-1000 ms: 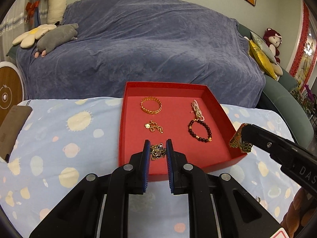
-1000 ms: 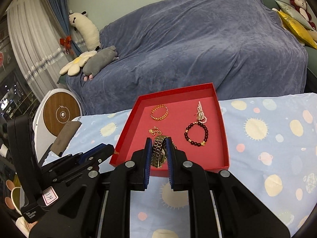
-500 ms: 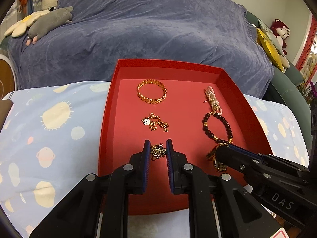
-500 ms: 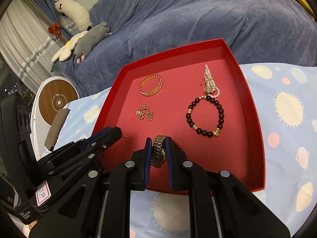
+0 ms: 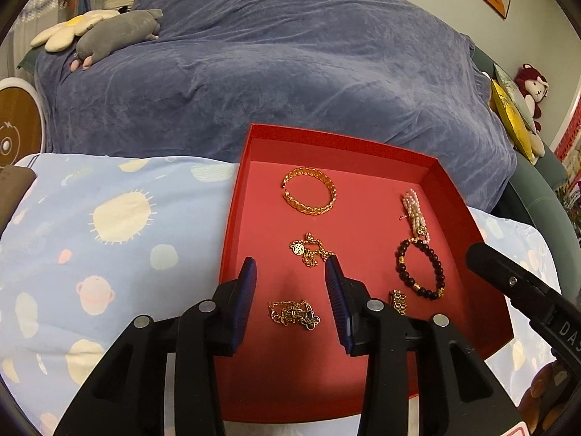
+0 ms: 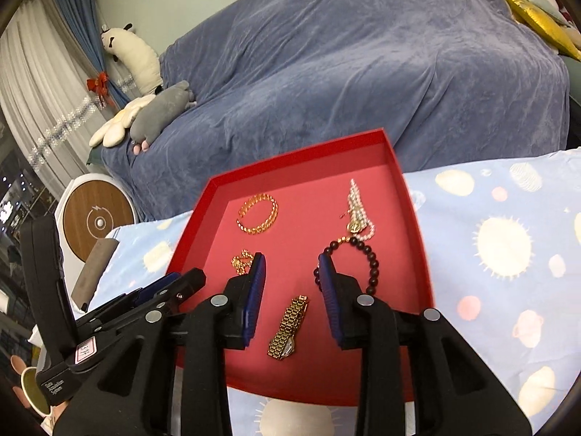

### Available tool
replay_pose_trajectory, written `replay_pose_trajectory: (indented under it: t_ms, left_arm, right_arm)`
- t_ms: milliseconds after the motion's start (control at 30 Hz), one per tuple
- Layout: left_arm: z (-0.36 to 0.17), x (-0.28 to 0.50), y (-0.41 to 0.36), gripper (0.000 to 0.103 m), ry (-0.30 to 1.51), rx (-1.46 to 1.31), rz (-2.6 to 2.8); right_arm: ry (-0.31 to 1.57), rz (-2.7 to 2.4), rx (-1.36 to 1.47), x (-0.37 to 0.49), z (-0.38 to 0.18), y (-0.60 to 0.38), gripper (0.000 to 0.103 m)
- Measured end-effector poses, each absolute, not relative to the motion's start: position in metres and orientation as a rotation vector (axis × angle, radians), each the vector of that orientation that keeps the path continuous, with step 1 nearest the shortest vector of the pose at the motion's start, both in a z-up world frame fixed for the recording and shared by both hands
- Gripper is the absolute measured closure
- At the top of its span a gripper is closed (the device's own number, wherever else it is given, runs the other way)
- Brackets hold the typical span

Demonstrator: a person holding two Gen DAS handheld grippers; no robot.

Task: Organize jewelry
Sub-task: 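Carry the gold watch and gold chain into the red box and open both tools, then grasp a gold ring with the right tool while the left tool grasps a silver stone ring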

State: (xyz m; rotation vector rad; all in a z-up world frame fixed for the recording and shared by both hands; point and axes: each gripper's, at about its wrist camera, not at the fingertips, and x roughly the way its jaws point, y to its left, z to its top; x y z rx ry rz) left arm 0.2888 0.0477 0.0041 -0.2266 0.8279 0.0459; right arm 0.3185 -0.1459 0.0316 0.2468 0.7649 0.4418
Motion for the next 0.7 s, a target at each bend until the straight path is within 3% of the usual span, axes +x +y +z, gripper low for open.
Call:
replay_pose_trajectory:
  t_ms: [400,700]
  left_arm:
    - [0.056,0.226,0.034,0.065,0.783,-0.166,0.021]
    - [0.044,0.145,0.01,0.046,0.795,-0.062,-0.027]
  right_arm:
    - [0.718,0.442,0.16,0.24,0.081,-0.159,0.07]
    - [0.712,0.397,0.15,0.169,0.071,-0.198,0.069]
